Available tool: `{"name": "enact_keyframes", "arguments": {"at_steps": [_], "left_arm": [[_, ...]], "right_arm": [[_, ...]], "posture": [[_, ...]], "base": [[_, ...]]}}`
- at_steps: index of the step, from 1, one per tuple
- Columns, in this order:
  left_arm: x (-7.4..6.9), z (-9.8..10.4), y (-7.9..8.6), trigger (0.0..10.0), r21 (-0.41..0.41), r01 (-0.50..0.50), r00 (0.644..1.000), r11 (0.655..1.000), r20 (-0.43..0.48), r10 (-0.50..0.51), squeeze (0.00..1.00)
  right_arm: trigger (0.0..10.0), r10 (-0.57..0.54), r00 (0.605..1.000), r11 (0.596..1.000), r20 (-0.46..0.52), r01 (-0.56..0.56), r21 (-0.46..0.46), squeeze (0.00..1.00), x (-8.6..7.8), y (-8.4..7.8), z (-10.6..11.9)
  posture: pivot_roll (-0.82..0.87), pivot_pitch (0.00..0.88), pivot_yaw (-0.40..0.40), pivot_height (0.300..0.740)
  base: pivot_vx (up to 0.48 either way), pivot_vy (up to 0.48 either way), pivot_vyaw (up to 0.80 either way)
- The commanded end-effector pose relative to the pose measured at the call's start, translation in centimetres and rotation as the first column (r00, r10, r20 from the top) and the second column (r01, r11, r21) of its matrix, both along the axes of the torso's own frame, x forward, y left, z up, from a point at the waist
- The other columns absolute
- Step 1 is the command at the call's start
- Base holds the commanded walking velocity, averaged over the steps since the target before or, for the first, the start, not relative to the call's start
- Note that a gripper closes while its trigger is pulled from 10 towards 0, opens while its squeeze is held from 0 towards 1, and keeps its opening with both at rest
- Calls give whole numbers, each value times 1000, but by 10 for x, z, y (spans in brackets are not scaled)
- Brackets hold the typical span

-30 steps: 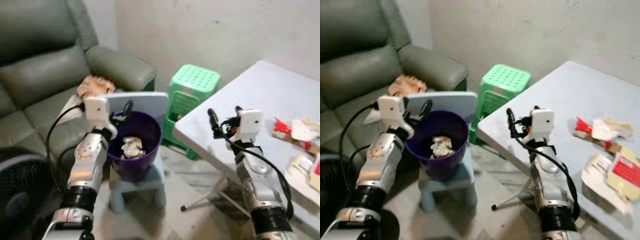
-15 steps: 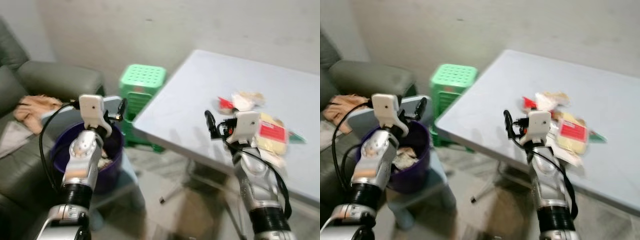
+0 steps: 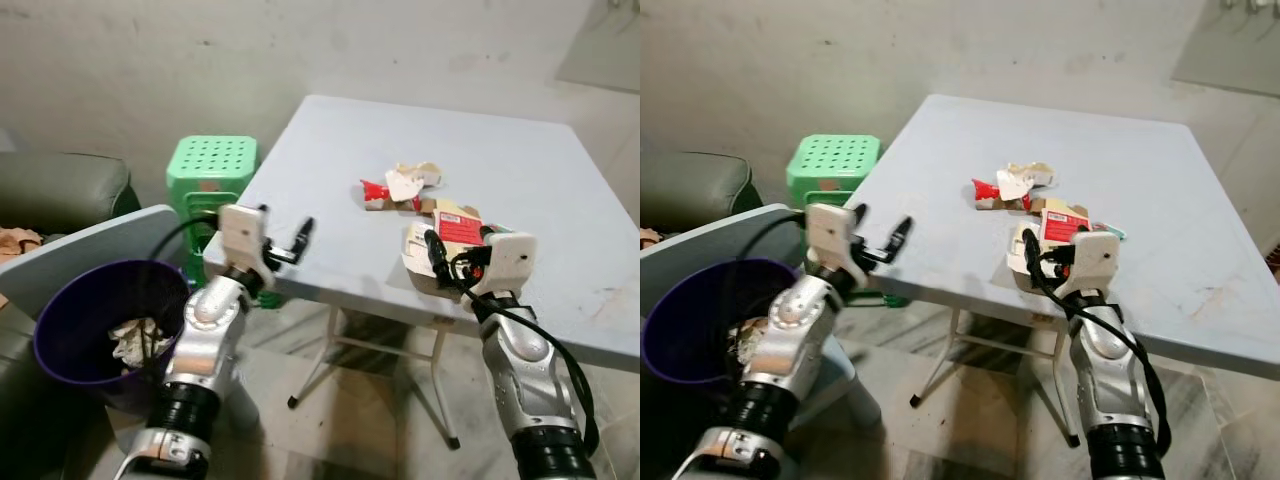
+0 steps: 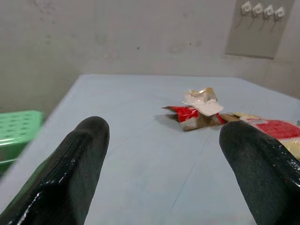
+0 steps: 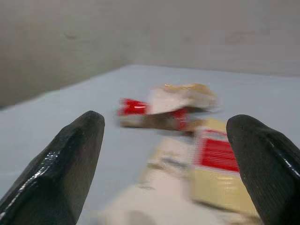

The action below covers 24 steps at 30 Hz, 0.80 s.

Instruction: Picking trash to rubbish bin

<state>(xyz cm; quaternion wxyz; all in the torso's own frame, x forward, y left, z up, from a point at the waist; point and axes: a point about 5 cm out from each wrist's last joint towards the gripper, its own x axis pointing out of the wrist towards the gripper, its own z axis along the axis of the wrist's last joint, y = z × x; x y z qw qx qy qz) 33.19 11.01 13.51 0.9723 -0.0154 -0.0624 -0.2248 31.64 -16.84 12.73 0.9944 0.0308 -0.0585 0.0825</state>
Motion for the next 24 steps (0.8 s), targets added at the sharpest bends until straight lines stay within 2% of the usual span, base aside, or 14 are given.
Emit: {"name": "enact_keyframes", "arguments": {"at_steps": [1,10,24], "left_arm": [[-5,-1,-6,10000,23,42,999,999,-4,-42,0],[-7,-3,-3,10000,1,51,998,999,-49,-51,0],[-7,1,0,10000,4,59,997,998,-48,-59,0]], "right_arm": [[10000,49,999,999,0,-49,-12,0,-3,10,1],[10000,60,998,998,-4,-60,14,0,-11,18,-2],[10000,62,998,998,4,-62,16,0,-12,22,1]], "posture": [[35,0,-12,715],[32,19,-8,715],[34,28,-6,715]], "base": [[0,0,0],[0,0,0],[0,0,0]]}}
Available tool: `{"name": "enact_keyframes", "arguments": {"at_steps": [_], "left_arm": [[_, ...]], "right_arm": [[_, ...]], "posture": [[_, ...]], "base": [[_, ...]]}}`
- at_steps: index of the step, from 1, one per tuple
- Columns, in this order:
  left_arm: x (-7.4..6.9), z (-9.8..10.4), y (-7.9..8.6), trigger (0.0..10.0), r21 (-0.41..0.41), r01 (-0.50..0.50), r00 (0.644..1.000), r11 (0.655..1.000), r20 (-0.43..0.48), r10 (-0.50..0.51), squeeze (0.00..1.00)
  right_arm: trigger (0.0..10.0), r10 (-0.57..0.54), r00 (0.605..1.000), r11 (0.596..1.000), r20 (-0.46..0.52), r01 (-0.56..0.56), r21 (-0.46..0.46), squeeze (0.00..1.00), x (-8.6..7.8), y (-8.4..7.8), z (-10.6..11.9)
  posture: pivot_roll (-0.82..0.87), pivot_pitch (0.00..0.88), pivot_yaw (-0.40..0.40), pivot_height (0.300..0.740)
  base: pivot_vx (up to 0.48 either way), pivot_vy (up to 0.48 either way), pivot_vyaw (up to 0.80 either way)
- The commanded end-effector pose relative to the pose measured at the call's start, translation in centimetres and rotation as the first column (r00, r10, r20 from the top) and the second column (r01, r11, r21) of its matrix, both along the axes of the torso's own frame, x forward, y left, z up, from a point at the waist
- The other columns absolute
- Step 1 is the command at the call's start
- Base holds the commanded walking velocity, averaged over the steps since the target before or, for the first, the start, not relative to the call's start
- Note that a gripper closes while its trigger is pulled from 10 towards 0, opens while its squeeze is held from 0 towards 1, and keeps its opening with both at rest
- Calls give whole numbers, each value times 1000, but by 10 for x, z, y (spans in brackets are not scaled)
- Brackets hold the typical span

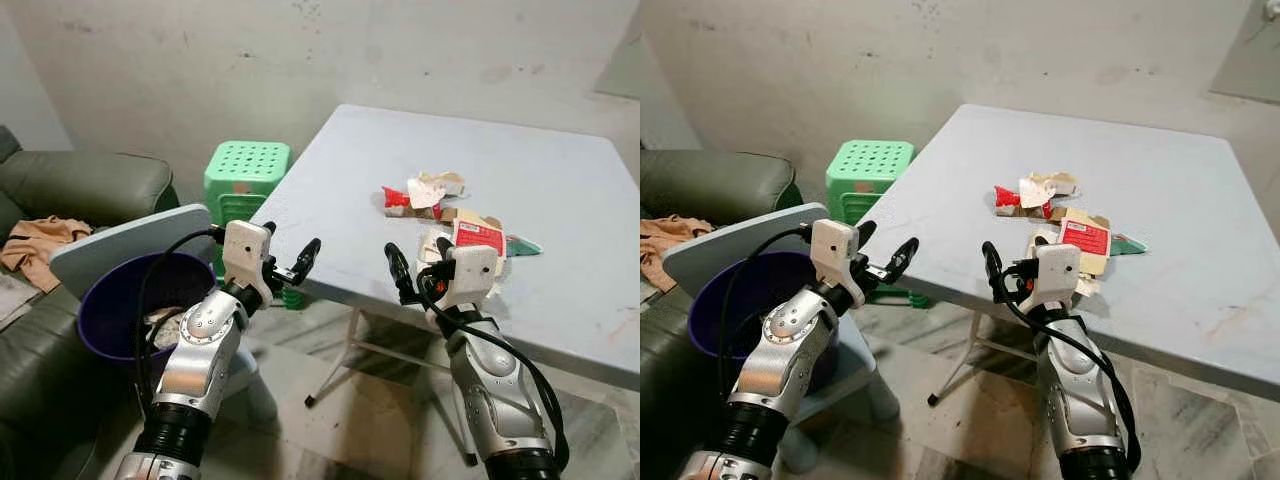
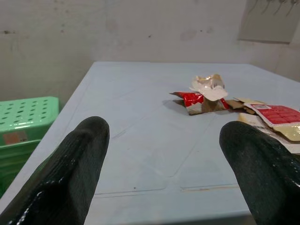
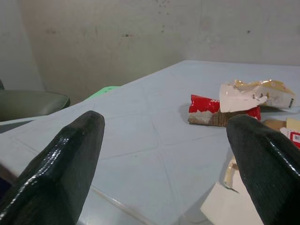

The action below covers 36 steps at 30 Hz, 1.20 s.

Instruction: Picking trash to rubbish bin

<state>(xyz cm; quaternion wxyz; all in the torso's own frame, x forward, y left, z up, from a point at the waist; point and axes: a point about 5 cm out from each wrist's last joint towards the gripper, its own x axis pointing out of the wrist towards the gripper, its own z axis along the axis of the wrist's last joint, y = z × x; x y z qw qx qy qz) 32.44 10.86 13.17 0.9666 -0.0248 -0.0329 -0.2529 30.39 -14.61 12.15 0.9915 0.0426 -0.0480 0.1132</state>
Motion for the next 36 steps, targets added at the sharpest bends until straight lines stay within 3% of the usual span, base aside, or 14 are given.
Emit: {"name": "enact_keyframes", "arguments": {"at_steps": [1,12,20,36], "left_arm": [[1,5,1,10000,7,2,1000,1000,15,-2,0],[1,9,-1,10000,14,16,999,1000,38,-16,0],[2,10,-1,10000,19,18,999,1000,45,-18,0],[4,13,0,10000,7,10,999,1000,48,-10,0]], "right_arm": [[10000,-2,1000,1000,25,2,-3,0,1,0,7],[10000,-7,999,1000,34,7,-3,0,2,-1,9],[10000,-34,999,999,16,33,16,0,4,-4,8],[10000,-29,999,1000,37,29,5,0,4,-3,10]], "posture": [[34,28,-6,715],[34,29,-5,715],[33,28,-3,715],[35,26,-1,715]], "base": [[0,0,0],[0,0,0],[285,0,-516],[335,0,0]]}}
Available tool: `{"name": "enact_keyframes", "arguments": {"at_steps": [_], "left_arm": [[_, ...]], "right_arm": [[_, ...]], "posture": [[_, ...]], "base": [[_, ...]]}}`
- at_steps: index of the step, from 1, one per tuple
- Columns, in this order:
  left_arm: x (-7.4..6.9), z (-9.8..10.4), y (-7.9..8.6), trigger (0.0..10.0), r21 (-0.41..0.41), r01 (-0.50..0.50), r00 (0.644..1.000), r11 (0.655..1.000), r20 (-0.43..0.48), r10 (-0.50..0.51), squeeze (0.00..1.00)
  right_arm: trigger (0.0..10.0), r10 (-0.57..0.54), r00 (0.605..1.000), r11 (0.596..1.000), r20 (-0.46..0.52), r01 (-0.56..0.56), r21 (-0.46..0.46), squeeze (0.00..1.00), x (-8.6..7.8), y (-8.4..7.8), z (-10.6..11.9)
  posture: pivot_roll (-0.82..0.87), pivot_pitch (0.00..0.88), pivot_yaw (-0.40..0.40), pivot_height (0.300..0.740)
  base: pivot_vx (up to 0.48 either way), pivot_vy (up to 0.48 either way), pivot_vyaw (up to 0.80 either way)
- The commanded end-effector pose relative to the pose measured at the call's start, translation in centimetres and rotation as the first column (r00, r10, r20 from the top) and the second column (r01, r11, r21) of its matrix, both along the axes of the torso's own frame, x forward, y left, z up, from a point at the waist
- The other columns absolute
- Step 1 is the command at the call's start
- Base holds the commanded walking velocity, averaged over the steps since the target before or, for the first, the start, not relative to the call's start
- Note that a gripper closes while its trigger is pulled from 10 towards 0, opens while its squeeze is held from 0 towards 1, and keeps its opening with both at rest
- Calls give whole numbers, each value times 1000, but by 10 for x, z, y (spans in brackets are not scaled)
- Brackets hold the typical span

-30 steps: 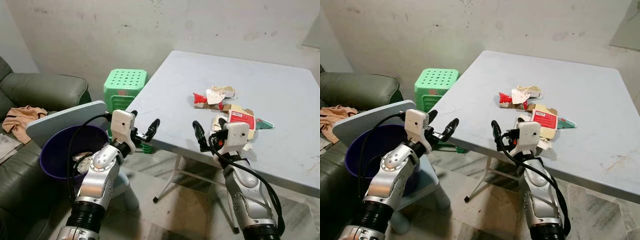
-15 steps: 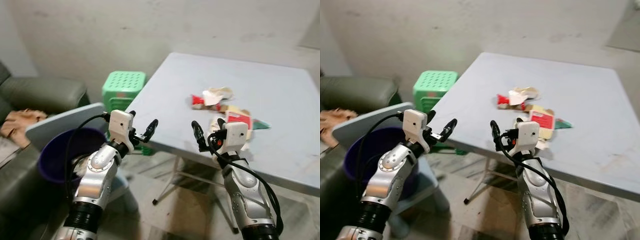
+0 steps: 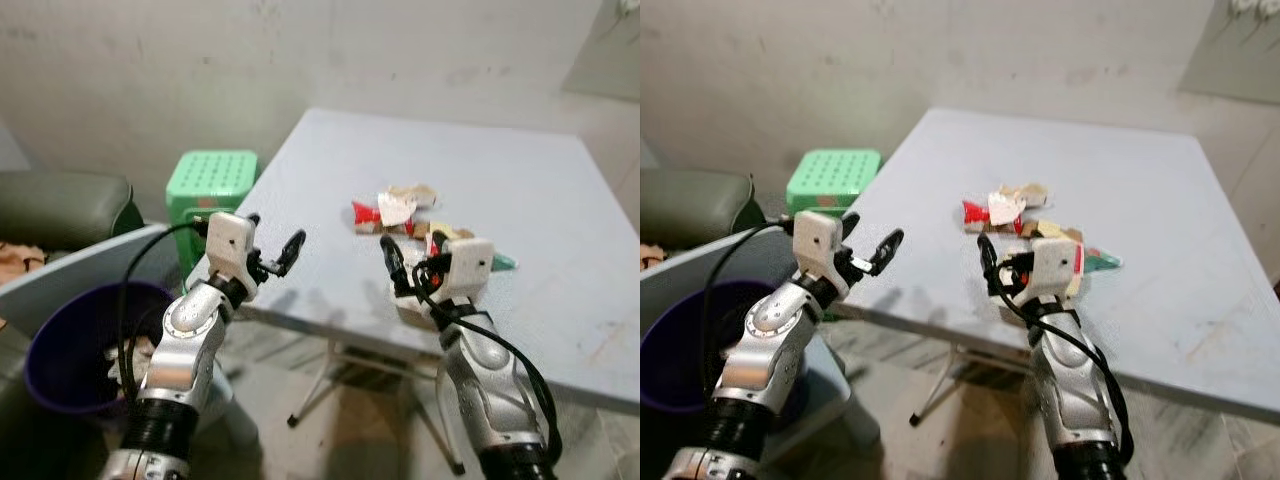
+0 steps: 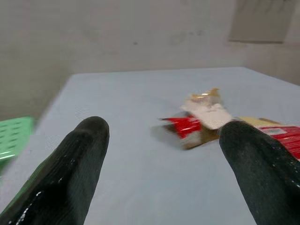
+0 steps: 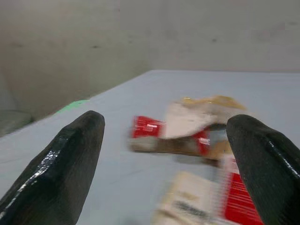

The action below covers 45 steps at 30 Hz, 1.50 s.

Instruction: Picking trash to rubbish bin

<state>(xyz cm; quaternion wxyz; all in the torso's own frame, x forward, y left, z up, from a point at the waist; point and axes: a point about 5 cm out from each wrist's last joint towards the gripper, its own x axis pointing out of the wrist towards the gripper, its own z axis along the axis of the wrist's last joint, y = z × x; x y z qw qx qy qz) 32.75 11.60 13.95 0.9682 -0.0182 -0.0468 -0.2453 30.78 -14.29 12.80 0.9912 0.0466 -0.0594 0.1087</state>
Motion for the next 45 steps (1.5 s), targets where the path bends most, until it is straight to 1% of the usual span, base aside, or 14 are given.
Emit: {"name": "enact_keyframes", "arguments": {"at_steps": [1,14,18,24,27,29,30,35,36,37,41,42,44,45], "left_arm": [[0,5,-7,10000,2,26,999,1000,18,-26,0],[1,6,-7,10000,-7,17,1000,1000,23,-17,0],[1,8,-9,10000,-6,-5,999,1000,41,5,0],[0,8,-11,10000,-17,13,999,1000,42,-13,0],[-1,8,-14,10000,-29,35,999,999,42,-34,0],[-1,8,-14,10000,-30,36,998,999,43,-35,0],[-1,9,-15,10000,-26,37,998,999,47,-36,0],[-3,8,-17,10000,-24,43,998,999,49,-41,0],[-3,8,-17,10000,-25,41,998,999,51,-39,0],[-3,8,-18,10000,-27,40,998,999,51,-38,0],[-3,8,-18,10000,-35,38,998,999,52,-36,0],[-3,9,-18,10000,-37,36,998,999,54,-34,0],[-4,9,-18,10000,-38,35,998,999,55,-33,0],[-4,9,-18,10000,-39,35,998,999,56,-33,0]], "right_arm": [[10000,-19,1000,1000,16,19,-6,0,0,-7,3],[10000,-7,1000,1000,11,8,-18,0,0,-6,3],[10000,-3,1000,1000,3,3,-26,0,1,-8,2],[10000,11,1000,999,-6,-11,-45,0,4,-12,3],[10000,66,998,994,-12,-66,-85,0,12,-17,8],[10000,71,997,993,-13,-72,-89,0,14,-17,9],[10000,70,997,994,-16,-71,-78,0,19,-21,12],[10000,76,997,997,-33,-76,-13,0,34,-24,22],[10000,83,996,996,-36,-82,46,0,41,-23,28],[10000,89,995,994,-39,-86,69,0,44,-23,31],[10000,102,994,991,-39,-98,96,0,50,-21,36],[10000,123,991,987,-47,-117,114,0,59,-16,40],[10000,130,990,985,-50,-124,119,0,62,-15,41],[10000,135,988,983,-69,-125,133,0,66,-13,41]], "posture": [[36,25,-3,715],[36,23,-7,715],[34,22,-6,715],[29,23,-4,715],[28,24,-4,715],[28,24,-4,715],[28,28,-8,715],[31,29,-14,715],[34,29,-17,715],[35,30,-19,715],[41,28,-26,715],[45,29,-31,715],[45,29,-31,715],[51,28,-37,715]], "base": [[341,0,0],[335,0,0],[0,0,0],[0,0,0],[0,0,0],[0,0,0],[0,0,0],[0,0,0],[0,0,0],[0,0,0],[0,0,0],[0,0,0],[0,0,0],[0,0,0]]}}
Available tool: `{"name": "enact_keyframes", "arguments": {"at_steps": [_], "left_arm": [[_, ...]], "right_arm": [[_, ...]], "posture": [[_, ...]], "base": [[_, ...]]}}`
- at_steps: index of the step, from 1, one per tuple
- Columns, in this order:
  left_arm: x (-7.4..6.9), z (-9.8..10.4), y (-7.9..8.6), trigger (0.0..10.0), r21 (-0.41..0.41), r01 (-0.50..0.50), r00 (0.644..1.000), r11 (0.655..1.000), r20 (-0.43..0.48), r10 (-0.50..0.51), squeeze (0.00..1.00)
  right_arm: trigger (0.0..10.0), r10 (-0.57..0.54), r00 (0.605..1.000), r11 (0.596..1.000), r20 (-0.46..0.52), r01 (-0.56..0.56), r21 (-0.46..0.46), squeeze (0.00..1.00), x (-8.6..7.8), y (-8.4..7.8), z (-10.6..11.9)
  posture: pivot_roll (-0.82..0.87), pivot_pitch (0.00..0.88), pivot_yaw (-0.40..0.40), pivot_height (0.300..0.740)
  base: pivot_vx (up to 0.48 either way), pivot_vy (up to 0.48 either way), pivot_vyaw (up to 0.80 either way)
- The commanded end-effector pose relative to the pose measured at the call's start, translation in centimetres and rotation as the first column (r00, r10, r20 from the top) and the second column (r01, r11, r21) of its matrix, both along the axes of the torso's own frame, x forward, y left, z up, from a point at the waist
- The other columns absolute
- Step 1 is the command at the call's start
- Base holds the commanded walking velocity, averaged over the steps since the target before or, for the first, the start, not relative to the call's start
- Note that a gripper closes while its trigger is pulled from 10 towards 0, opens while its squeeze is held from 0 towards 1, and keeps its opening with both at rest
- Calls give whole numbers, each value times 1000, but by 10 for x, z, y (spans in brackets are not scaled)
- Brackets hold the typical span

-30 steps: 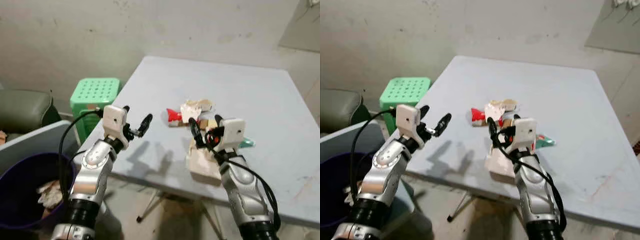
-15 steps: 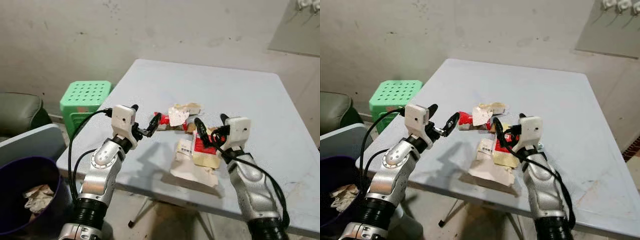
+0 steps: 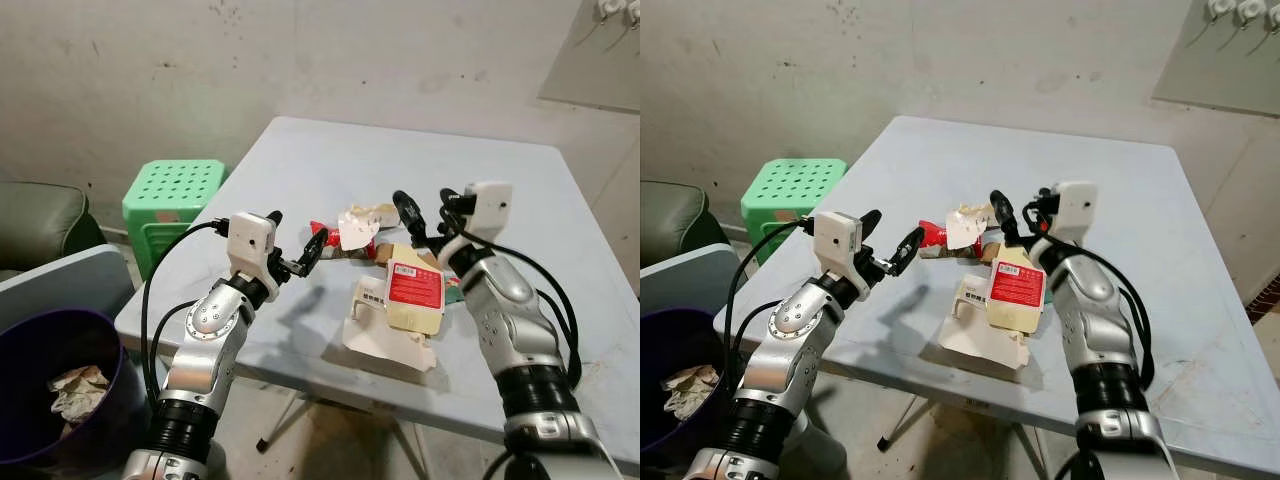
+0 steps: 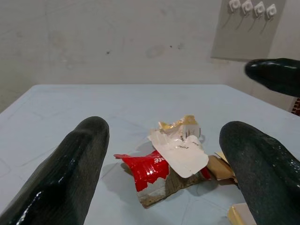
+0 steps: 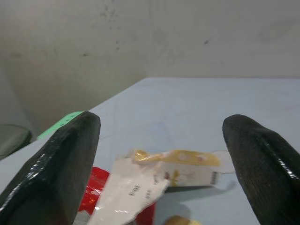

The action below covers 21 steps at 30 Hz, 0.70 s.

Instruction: Picking trash to rubbish bin

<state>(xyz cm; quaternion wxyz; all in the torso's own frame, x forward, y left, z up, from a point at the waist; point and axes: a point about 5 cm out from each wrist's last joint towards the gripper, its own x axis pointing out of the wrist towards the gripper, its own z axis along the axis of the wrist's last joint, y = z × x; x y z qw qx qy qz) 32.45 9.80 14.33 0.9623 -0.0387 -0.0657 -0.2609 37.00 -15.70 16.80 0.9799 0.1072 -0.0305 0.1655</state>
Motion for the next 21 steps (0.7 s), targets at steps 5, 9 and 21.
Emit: {"name": "enact_keyframes", "arguments": {"at_steps": [5,9,21], "left_arm": [[-4,3,1,10000,4,10,1000,1000,26,-10,0],[-8,0,0,10000,11,29,999,1000,20,-29,0],[-15,-3,-5,10000,26,64,998,998,16,-64,0]], "right_arm": [[10000,15,999,1000,-51,-14,19,0,11,9,-4],[10000,30,995,999,-93,-26,41,0,14,17,-10],[10000,53,974,998,-220,-43,50,0,11,29,-40]], "posture": [[60,26,-45,715],[66,27,-50,715],[84,31,-66,715]], "base": [[0,0,0],[0,0,0],[0,0,0]]}}
